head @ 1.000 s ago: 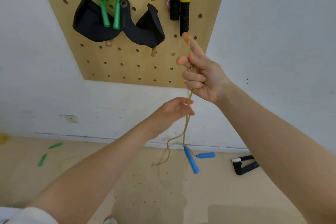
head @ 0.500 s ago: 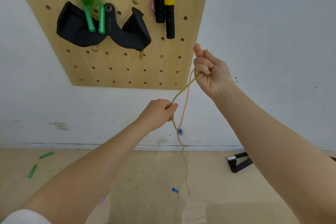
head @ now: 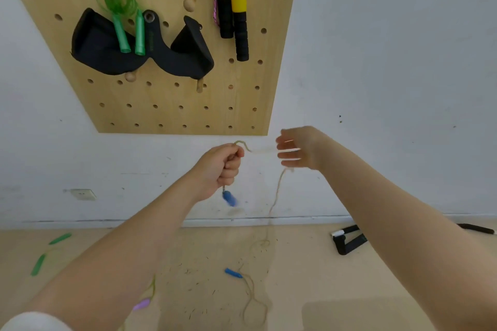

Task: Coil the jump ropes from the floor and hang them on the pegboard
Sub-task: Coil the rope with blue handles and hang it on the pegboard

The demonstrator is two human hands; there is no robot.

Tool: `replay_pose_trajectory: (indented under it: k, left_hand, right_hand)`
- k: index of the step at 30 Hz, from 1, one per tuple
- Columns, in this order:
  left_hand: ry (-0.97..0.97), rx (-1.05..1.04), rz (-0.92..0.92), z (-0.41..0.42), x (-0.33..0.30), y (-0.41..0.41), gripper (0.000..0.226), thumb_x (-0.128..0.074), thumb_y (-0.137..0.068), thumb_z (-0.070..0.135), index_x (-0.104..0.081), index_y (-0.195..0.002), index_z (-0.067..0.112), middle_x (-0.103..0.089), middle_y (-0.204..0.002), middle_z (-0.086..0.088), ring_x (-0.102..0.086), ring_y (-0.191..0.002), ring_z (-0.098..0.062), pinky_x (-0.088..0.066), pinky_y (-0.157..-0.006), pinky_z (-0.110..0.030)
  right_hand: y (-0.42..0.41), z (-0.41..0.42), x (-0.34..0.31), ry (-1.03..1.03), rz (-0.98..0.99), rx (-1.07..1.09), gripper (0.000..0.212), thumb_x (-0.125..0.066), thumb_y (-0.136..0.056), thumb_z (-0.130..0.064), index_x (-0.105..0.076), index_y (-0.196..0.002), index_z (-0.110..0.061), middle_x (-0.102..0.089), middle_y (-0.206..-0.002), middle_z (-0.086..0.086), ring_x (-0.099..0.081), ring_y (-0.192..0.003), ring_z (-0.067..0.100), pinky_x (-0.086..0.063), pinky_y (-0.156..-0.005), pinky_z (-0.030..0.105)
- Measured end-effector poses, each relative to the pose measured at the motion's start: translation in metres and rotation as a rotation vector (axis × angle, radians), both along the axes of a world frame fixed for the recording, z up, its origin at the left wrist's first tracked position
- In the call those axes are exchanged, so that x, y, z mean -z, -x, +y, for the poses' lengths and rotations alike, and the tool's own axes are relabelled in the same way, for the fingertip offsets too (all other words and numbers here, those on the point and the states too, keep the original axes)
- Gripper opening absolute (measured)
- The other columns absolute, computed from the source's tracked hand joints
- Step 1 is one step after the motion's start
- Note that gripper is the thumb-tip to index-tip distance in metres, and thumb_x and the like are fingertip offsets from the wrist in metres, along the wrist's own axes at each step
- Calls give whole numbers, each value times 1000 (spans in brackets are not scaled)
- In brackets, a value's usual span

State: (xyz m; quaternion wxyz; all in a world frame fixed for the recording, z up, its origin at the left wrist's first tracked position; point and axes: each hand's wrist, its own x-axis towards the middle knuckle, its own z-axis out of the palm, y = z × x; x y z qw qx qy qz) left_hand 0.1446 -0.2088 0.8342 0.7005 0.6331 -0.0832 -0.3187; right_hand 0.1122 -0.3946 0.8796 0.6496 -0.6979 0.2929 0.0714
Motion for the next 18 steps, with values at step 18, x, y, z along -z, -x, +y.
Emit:
replay_pose_trajectory:
  k: [18]
  left_hand:
    - [352,282,-71,10,-23,9,27,-45,-91,25,-69,-101,19,-34,-44,8,-26,-40,-4,-25,-41,-16]
  right_hand:
    - [-2,13,5,276,-520,-352,21,-53,-94,-20,-61,-75,-18,-44,-57,-11,-37,-52,6,-34,-55,23]
